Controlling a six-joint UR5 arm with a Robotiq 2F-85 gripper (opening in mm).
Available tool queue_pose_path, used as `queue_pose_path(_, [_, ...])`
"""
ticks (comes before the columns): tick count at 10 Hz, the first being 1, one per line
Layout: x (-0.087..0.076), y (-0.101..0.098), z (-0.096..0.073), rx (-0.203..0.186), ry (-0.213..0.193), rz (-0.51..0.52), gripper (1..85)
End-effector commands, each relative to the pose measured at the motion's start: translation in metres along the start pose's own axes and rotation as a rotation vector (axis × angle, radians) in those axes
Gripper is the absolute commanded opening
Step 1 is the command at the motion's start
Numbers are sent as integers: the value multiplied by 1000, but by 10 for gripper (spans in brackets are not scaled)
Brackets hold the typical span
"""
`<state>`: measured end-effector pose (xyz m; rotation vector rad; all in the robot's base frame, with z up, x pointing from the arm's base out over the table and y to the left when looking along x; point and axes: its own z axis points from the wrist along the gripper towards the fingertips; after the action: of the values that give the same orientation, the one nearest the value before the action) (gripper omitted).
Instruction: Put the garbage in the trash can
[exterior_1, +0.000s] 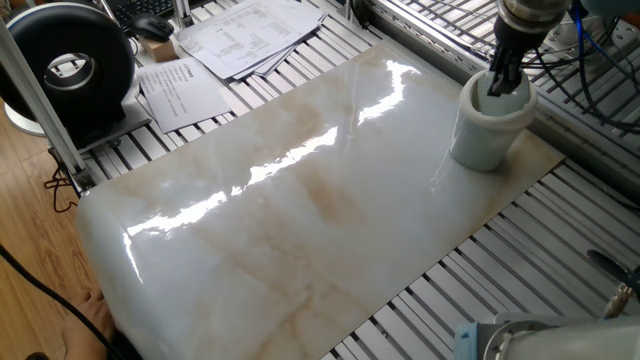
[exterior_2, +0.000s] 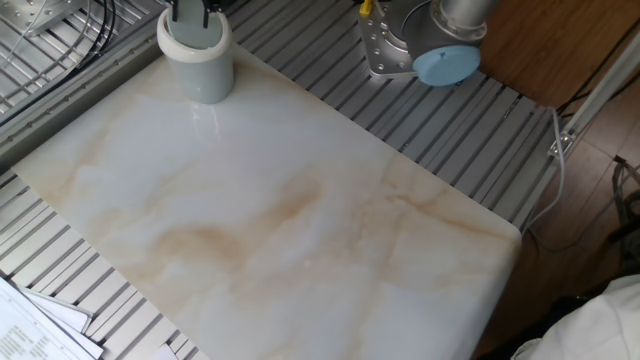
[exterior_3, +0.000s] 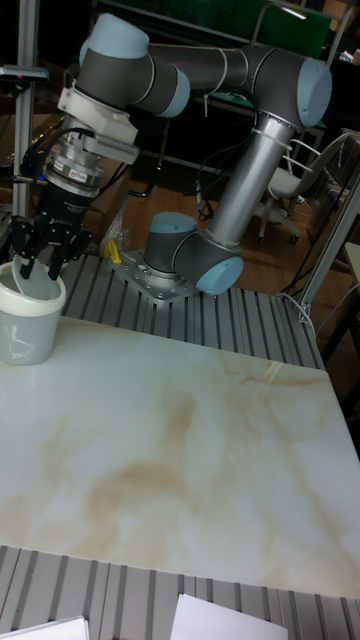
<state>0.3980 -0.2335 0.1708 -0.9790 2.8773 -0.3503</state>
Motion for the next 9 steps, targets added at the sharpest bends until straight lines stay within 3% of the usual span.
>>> queue_pose_path(1, [-6, 9, 1, -31, -61, 13, 490])
queue_pose_path(3, [-2, 15, -6, -44, -76, 3, 497])
queue_pose_path(6, [-12, 14, -15, -55, -40, -4, 490])
queue_pose_path(7, [-22, 19, -20, -80, -34, 18, 313])
queue_pose_path(8, [-24, 23, -21, -98, -40, 59, 17])
queue_pose_path(9, [-26, 26, -21, -108, -46, 88, 17])
